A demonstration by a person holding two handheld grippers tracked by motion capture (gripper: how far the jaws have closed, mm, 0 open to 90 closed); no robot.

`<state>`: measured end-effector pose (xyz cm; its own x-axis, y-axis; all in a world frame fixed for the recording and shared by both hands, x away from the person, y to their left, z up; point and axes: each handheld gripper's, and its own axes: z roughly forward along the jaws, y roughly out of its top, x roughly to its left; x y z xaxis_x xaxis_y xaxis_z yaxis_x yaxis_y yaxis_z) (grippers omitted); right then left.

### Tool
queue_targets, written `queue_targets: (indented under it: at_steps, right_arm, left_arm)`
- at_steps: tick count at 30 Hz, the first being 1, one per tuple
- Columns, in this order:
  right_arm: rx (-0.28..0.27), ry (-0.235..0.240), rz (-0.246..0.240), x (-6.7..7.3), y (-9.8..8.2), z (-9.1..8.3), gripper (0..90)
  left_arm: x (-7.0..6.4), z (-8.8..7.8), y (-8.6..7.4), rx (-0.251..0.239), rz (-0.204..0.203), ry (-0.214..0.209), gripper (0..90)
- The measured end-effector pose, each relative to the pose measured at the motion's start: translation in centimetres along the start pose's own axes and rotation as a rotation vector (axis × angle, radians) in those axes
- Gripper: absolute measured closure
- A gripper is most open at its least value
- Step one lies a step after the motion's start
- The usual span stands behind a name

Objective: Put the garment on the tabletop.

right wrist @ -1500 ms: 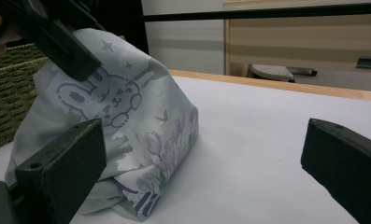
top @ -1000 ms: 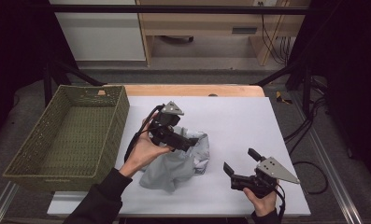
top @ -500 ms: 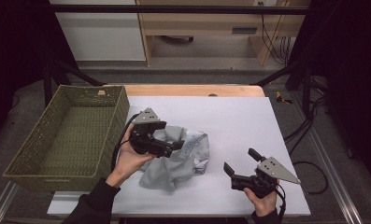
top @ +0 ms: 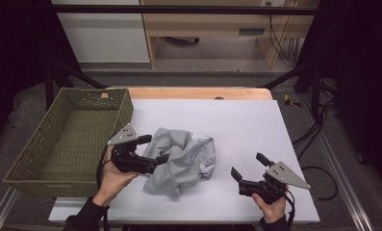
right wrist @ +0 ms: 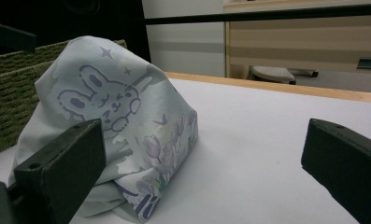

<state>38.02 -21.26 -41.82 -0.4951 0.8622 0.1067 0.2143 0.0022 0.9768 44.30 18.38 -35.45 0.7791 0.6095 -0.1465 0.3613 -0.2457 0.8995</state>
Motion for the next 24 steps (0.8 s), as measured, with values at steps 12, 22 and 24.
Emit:
queue_targets:
  at_steps: [12, 22, 24]
  right_arm:
    - [-0.001, 0.006, 0.0, -0.1, 0.0, -0.1, 0.2]
    - [-0.001, 0.011, 0.007, -0.2, -0.1, -0.1, 0.2]
    - [0.001, 0.013, 0.007, -0.2, -0.1, -0.1, 0.2]
  left_arm:
    - [0.1, -2.9, -4.1, -0.102, -0.047, 0.028, 6.2]
    - [0.2, -4.7, -5.5, -0.129, -0.05, 0.07, 5.4]
    - [0.1, -4.9, -5.6, -0.15, -0.054, 0.069, 5.8]
